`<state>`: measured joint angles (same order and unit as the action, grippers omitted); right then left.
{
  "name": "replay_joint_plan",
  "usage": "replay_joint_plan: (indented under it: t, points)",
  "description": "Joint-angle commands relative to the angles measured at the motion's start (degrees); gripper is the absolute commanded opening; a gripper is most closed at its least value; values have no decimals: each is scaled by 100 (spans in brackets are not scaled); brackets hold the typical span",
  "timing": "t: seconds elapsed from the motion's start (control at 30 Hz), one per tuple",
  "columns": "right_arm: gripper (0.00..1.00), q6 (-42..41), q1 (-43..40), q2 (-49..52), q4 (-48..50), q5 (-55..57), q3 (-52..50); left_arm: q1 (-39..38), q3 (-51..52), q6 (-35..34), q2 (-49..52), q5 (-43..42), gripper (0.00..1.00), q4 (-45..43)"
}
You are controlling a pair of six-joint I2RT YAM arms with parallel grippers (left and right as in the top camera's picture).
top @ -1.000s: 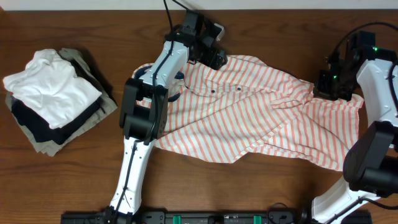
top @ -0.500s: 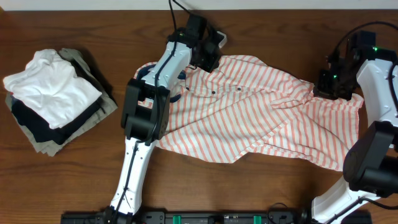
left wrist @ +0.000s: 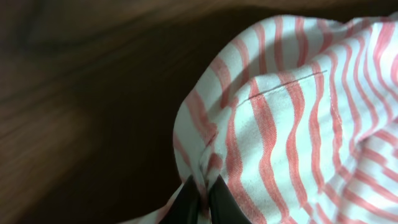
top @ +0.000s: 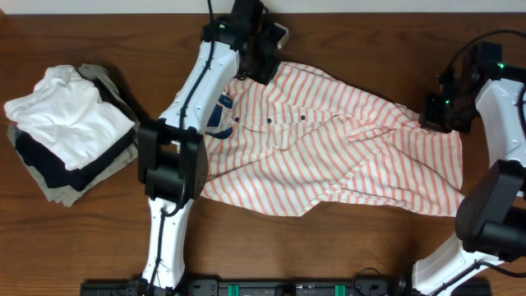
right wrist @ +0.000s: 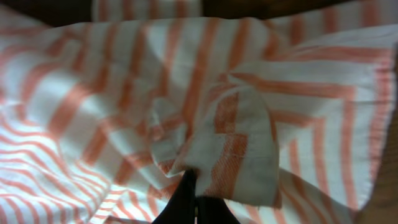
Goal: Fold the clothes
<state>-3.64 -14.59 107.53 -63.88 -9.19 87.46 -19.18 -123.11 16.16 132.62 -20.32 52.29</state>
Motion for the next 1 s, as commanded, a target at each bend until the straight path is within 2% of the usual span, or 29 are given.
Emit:
replay_joint_plan:
  t: [0.0, 0.13, 0.37, 0.57, 0.63, 0.7, 0.9, 0.97]
  points:
    - [1, 72, -83, -37, -31, 37, 7, 28, -50, -79, 4, 199, 6, 302]
    - [1, 74, -83, -37, -90, 39, 7, 31, -50, -76, 4, 212, 6, 564]
    - [1, 140, -90, -37, -195, 105, 7, 31, -48, -76, 4, 713, 6, 870]
    - [1, -15, -258, -37, -234, 793, 7, 31, -48, -76, 4, 713, 7, 1095]
    - [1, -17, -376, -37, -245, 789, 7, 31, -48, -76, 4, 713, 9, 1088]
    - [1, -15, -468, -37, -247, 785, 7, 31, -48, -76, 4, 713, 17, 1086]
    - [1, -11, -608, -37, -269, 767, 7, 28, -48, -103, 4, 710, 17, 1180]
    - [1, -11, -608, -37, -280, 767, 7, 24, -48, -103, 4, 708, 12, 1364]
